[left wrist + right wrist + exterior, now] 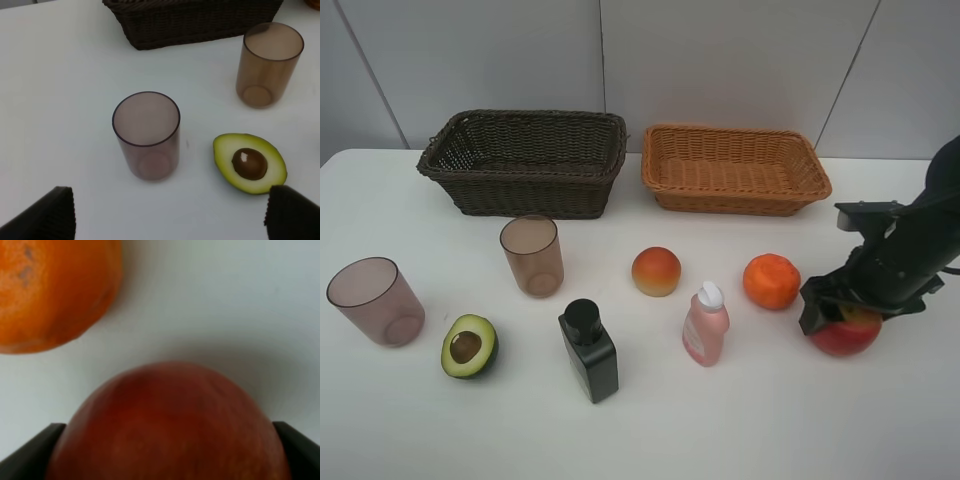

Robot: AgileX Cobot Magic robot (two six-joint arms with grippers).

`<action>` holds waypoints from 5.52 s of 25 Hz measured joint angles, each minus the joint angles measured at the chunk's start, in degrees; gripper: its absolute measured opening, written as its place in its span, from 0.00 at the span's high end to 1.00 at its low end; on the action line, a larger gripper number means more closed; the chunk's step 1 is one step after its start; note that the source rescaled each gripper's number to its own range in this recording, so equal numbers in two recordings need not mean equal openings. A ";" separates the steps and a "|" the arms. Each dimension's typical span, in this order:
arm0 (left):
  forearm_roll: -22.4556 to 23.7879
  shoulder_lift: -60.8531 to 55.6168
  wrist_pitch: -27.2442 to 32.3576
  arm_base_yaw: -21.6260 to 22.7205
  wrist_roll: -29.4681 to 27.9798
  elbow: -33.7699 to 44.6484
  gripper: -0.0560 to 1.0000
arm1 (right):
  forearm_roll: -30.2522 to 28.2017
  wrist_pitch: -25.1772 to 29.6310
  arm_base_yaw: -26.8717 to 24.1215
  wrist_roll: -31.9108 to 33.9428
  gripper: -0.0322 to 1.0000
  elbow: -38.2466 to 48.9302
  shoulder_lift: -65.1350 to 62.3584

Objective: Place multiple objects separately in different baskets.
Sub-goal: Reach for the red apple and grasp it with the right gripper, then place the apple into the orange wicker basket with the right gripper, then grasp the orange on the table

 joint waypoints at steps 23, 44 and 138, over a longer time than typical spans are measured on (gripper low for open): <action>0.00 0.00 0.00 0.00 0.00 0.00 0.00 | 0.90 19.96 0.00 0.93 0.29 -24.51 -6.14; 0.00 0.00 0.00 0.00 0.00 0.00 0.00 | -2.30 7.32 0.00 1.06 0.29 -38.60 3.44; 0.00 0.00 0.00 0.00 0.00 0.00 0.00 | -1.50 -7.16 3.23 -3.48 0.08 -47.40 17.75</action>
